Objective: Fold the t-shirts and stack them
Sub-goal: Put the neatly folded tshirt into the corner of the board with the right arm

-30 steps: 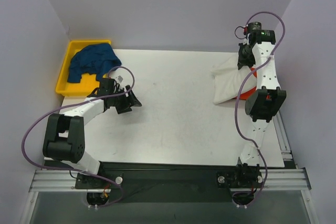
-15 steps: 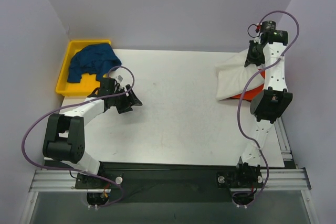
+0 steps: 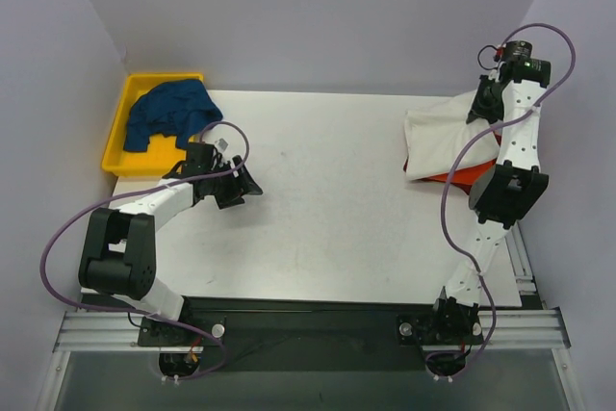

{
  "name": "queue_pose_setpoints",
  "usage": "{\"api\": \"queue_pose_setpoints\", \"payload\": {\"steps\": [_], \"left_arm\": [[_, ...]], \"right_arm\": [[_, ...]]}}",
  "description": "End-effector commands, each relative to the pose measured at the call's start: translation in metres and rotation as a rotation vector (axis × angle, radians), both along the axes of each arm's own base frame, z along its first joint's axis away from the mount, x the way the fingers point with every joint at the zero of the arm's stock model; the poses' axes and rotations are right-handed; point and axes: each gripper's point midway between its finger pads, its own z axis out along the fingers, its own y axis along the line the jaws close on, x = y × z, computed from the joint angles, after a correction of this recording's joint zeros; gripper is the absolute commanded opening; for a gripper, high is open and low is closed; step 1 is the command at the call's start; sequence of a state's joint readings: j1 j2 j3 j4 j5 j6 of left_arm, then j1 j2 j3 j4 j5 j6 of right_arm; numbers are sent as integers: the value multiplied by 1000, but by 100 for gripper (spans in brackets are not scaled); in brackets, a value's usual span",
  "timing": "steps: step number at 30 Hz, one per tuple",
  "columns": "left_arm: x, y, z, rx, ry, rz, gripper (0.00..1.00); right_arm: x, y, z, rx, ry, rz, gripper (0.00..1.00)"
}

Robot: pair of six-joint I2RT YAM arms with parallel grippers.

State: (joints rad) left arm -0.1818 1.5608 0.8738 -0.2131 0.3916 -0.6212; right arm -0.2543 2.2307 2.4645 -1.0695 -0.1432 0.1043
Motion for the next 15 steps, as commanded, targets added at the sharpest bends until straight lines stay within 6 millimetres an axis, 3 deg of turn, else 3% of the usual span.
{"api": "queue_pose_setpoints", "payload": {"steps": [1,7,9,10,13,15], "left_arm": [[13,-3,22,-5,-82,0,77],[11,-3,23,3,-78,-6,77],[10,-4,24,8,-79,-10,77],[12,-3,27,13,-89,-8,77],[11,-2,33,29,-102,-8,77],[10,0,38,35,-108,-3,78]], "right_arm": [[-3,-17,47,-56,-123,-42,0],[-4,-34,30,-105,-80,-91,4],[-7,-47,24,-155,-53,-144,27],[-9,-50,22,-171,-46,-164,52],[-20,-69,25,-260,-25,-273,79],[-28,-75,29,-286,-31,-336,87]]}}
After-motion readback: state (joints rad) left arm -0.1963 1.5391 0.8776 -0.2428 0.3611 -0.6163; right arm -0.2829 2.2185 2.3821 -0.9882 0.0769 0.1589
